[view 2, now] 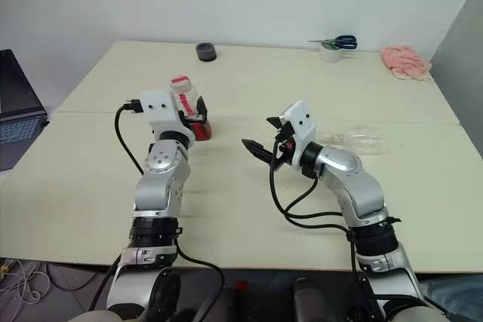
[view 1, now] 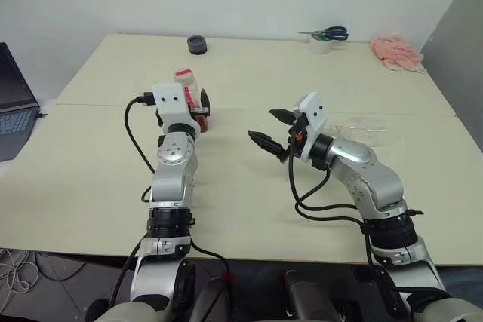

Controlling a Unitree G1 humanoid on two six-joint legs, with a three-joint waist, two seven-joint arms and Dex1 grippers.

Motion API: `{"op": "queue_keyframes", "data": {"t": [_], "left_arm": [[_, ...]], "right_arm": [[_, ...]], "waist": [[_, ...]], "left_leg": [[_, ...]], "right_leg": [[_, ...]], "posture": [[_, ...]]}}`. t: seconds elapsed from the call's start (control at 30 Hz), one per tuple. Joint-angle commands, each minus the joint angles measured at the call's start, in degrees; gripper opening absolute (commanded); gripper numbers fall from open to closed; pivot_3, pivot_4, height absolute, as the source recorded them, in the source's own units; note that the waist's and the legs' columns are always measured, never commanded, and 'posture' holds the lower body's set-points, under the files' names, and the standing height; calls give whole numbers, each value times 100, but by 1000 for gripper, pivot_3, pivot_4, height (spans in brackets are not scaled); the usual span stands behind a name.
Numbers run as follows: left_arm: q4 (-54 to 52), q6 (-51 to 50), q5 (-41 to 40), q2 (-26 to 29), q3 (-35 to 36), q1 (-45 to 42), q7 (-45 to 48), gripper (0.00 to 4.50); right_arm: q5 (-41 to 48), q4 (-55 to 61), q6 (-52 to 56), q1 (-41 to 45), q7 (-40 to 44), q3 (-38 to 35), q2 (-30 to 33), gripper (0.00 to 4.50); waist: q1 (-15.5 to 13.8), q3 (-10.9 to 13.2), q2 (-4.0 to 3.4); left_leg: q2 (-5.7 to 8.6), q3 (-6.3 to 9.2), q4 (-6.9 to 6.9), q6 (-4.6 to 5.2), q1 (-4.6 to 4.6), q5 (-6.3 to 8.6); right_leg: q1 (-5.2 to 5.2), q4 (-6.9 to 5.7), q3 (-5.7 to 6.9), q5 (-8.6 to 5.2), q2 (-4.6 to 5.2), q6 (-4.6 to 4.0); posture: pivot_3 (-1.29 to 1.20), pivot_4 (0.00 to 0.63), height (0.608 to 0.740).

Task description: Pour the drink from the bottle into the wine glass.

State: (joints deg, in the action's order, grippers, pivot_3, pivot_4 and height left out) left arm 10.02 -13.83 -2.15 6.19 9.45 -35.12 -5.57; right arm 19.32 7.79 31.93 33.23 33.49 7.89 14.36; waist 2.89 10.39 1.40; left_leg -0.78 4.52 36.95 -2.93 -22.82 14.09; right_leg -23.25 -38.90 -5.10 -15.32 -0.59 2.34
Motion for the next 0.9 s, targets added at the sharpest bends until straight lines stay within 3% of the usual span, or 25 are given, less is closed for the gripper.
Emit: {"op": "queue_keyframes", "data": {"t": [0.03, 0.6, 0.9], "left_arm": [[111, 351, 19, 47, 2, -164, -2, 4478], [1968, 1317, -53, 277, 37, -1038, 165, 4478], [2332, 1638, -161, 279, 33, -1284, 280, 4478]], "right_arm": [[49, 261, -12, 113, -43, -85, -23, 4500], [33, 192, -10, 82, -72, -44, -46, 4500], [-6, 229, -1, 47, -9, 46, 12, 4500]], "waist": [[0, 0, 0], [0, 0, 0], [0, 0, 0]], "left_leg": [[0, 1, 0, 0, -1, 0], [2, 5, -1, 0, -4, 0], [3, 6, -1, 0, -4, 0]], "right_leg": [[-1, 0, 1, 0, 0, 0], [-2, 0, 7, 0, 1, 0], [-3, 0, 8, 0, 2, 0]], "posture": [[0, 150, 740], [0, 150, 740], [0, 150, 740]]}}
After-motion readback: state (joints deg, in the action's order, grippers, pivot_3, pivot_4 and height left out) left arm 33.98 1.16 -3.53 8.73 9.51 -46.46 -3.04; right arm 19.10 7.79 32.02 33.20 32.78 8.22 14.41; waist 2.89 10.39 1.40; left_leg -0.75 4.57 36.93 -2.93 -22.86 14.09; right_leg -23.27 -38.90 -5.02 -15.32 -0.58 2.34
